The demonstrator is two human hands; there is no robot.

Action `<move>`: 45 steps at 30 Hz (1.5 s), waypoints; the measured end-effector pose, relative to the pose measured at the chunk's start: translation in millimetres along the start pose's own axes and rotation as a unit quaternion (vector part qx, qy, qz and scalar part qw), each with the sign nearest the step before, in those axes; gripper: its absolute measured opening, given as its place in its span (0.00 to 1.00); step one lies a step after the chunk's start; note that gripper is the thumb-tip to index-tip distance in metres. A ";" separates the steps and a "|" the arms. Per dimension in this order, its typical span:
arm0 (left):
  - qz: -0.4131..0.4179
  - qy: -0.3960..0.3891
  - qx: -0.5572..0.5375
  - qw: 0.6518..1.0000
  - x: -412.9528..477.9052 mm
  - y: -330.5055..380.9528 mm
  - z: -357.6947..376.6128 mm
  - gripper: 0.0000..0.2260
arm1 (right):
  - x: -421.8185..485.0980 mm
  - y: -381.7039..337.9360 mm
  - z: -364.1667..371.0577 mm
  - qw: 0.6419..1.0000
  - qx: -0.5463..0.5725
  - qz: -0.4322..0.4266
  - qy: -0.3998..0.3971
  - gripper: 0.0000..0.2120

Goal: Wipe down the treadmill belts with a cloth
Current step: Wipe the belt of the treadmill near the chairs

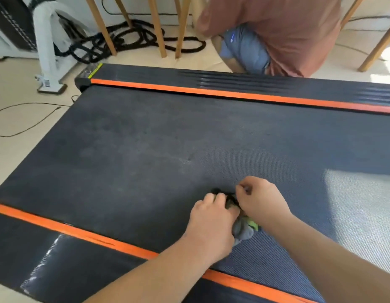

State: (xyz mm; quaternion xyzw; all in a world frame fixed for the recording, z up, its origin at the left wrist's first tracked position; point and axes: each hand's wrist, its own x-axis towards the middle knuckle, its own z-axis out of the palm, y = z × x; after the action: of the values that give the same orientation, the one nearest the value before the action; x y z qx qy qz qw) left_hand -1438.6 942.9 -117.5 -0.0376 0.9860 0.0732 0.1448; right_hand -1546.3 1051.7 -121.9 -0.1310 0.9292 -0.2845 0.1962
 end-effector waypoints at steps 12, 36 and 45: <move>-0.073 -0.060 -0.091 0.991 -23.5 -165.9 -20.6 0.31 | -33.3 -81.2 50.1 0.985 -0.159 -0.064 -0.004 0.17; -0.066 0.106 -0.030 0.992 86.6 -183.3 39.4 0.34 | 92.6 23.1 0.2 0.941 -0.241 0.190 0.140 0.19; -0.066 0.125 -0.055 0.988 87.7 -184.7 39.2 0.36 | 52.0 -58.2 85.4 0.955 -0.250 -0.080 0.139 0.14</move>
State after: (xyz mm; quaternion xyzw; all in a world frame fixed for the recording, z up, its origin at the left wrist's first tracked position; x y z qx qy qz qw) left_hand -1493.9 762.2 -204.8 -0.1192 0.9862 0.1127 0.0229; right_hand -1547.3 945.7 -168.2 -0.2089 0.9752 -0.0732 0.0028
